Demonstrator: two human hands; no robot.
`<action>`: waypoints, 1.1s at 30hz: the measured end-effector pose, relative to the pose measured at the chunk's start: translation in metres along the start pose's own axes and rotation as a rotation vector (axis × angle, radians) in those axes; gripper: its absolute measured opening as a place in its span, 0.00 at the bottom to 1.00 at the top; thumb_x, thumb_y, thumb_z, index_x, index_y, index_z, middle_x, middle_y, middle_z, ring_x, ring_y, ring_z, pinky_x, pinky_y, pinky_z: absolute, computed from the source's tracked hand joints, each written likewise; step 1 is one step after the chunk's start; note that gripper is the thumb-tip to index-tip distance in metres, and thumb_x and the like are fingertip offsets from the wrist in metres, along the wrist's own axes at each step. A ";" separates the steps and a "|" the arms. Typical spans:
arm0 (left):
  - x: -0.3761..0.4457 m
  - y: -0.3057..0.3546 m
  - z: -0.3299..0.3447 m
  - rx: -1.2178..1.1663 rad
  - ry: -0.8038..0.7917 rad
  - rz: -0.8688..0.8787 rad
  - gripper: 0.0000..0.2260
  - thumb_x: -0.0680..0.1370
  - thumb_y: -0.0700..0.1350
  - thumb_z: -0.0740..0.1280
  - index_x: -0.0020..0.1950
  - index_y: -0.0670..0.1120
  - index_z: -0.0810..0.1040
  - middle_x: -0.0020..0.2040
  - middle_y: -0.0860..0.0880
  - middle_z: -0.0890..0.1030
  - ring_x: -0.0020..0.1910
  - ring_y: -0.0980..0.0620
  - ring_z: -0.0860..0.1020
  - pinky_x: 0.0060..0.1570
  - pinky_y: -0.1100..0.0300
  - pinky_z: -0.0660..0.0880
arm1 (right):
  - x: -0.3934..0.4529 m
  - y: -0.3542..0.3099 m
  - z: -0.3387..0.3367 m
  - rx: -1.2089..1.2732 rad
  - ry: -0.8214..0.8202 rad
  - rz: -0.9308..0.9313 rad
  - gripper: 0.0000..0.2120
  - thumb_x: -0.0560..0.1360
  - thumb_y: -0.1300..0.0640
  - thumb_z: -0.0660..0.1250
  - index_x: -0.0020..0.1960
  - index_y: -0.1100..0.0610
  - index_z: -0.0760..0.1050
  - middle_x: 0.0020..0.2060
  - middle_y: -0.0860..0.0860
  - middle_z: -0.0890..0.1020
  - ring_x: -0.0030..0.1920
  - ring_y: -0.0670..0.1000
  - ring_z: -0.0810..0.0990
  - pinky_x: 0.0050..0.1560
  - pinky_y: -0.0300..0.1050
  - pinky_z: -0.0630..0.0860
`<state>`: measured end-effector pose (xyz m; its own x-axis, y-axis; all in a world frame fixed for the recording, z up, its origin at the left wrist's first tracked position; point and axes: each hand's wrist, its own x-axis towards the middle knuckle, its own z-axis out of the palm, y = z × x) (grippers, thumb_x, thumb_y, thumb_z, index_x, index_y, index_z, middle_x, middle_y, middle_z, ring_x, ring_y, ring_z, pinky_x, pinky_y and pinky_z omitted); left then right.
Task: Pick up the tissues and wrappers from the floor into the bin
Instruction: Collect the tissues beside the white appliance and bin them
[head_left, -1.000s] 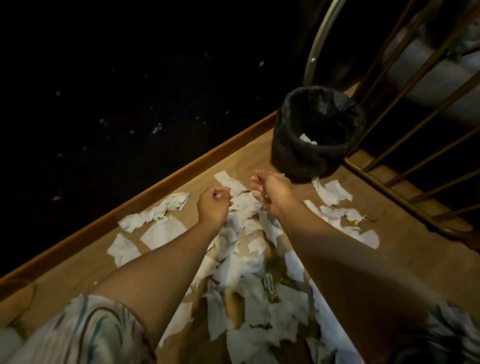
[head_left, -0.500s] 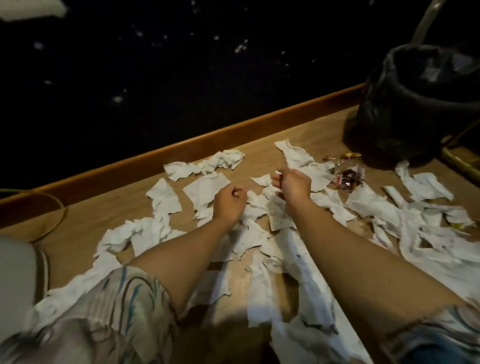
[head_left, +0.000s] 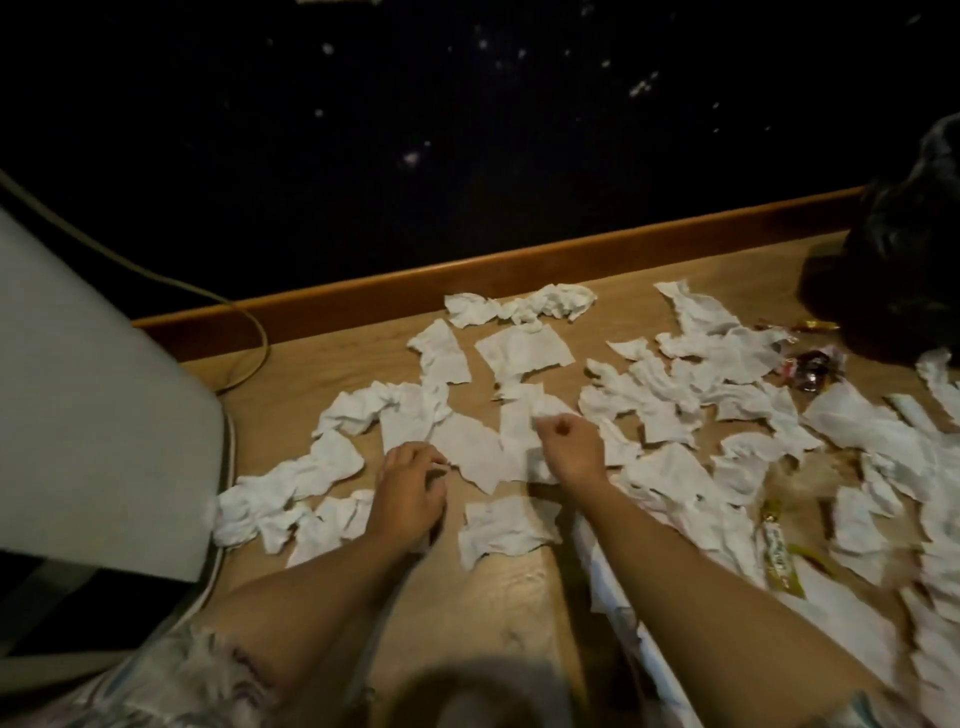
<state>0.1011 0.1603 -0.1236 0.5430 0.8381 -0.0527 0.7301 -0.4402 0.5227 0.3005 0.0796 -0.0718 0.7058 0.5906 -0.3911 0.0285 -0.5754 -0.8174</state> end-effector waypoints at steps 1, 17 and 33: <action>-0.009 -0.007 -0.003 0.037 -0.025 0.020 0.12 0.76 0.44 0.67 0.59 0.48 0.79 0.62 0.47 0.75 0.64 0.45 0.70 0.64 0.54 0.66 | -0.011 0.012 0.017 -0.099 0.061 -0.017 0.10 0.76 0.47 0.65 0.44 0.52 0.78 0.46 0.52 0.81 0.55 0.56 0.76 0.47 0.46 0.71; -0.071 -0.045 0.011 -0.181 0.045 -0.167 0.12 0.75 0.35 0.65 0.49 0.52 0.76 0.55 0.52 0.73 0.57 0.53 0.72 0.55 0.68 0.64 | -0.103 0.106 0.087 -0.307 0.043 -0.326 0.17 0.76 0.66 0.63 0.63 0.56 0.74 0.64 0.51 0.75 0.66 0.52 0.71 0.67 0.36 0.61; -0.085 -0.107 -0.020 0.012 0.317 -0.380 0.10 0.69 0.61 0.74 0.44 0.59 0.78 0.77 0.55 0.59 0.78 0.50 0.51 0.74 0.46 0.49 | 0.004 0.040 0.115 -0.841 -0.087 -0.599 0.18 0.76 0.42 0.64 0.56 0.55 0.75 0.70 0.54 0.66 0.72 0.55 0.60 0.69 0.52 0.64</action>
<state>-0.0311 0.1426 -0.1577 0.0860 0.9960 0.0246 0.8575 -0.0866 0.5072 0.2234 0.1239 -0.1549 0.3604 0.9298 -0.0743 0.8667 -0.3633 -0.3420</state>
